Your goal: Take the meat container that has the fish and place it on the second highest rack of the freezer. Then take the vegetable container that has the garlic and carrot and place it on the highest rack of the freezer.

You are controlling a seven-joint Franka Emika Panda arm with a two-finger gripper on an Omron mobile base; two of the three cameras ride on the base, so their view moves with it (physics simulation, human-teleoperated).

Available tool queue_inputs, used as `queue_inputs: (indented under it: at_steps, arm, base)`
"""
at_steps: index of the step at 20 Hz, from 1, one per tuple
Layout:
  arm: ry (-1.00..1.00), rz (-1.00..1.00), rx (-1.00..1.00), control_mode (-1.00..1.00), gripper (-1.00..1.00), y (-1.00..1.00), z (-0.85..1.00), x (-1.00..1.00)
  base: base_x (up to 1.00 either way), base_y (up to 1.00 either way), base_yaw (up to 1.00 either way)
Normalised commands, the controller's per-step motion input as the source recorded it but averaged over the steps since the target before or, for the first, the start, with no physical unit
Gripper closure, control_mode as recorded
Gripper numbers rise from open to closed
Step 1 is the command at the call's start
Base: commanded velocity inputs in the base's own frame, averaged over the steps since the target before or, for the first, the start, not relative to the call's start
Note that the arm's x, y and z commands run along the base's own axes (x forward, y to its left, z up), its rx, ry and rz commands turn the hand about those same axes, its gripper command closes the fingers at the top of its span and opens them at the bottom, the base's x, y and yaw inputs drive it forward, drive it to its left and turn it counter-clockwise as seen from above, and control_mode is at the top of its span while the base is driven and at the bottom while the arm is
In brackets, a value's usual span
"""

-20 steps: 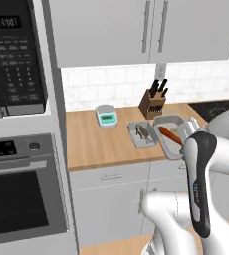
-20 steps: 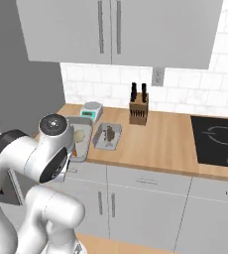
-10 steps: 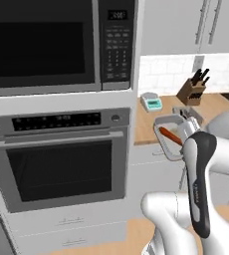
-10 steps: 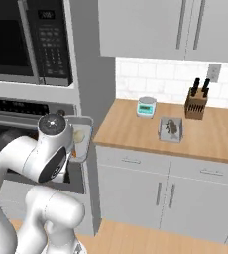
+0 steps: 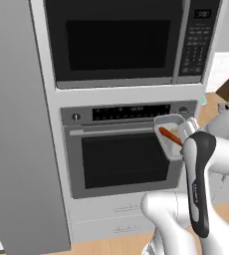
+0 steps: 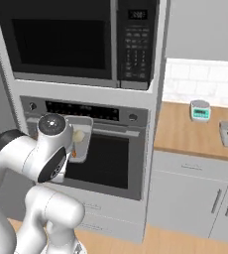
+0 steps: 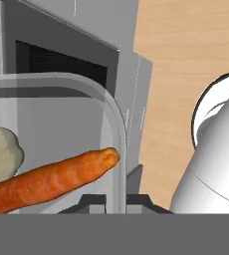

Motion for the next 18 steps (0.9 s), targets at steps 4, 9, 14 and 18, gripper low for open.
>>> queue_inputs:
  at_steps: [4, 9, 14, 18]
  arm:
    - [0.0, 0.0, 0.0, 1.0, 1.0, 0.0, 0.0, 0.0]
    - [0.0, 0.0, 0.0, 1.0, 1.0, 0.0, 0.0, 0.0]
    - [0.0, 0.0, 0.0, 1.0, 1.0, 0.0, 0.0, 0.0]
    - [0.0, 0.0, 0.0, 1.0, 1.0, 0.0, 0.0, 0.0]
  base:
    - [0.0, 1.0, 0.02]
    - [-0.12, 1.0, 0.0]
    - [-0.29, 1.0, 0.0]
    - [-0.53, 1.0, 0.0]
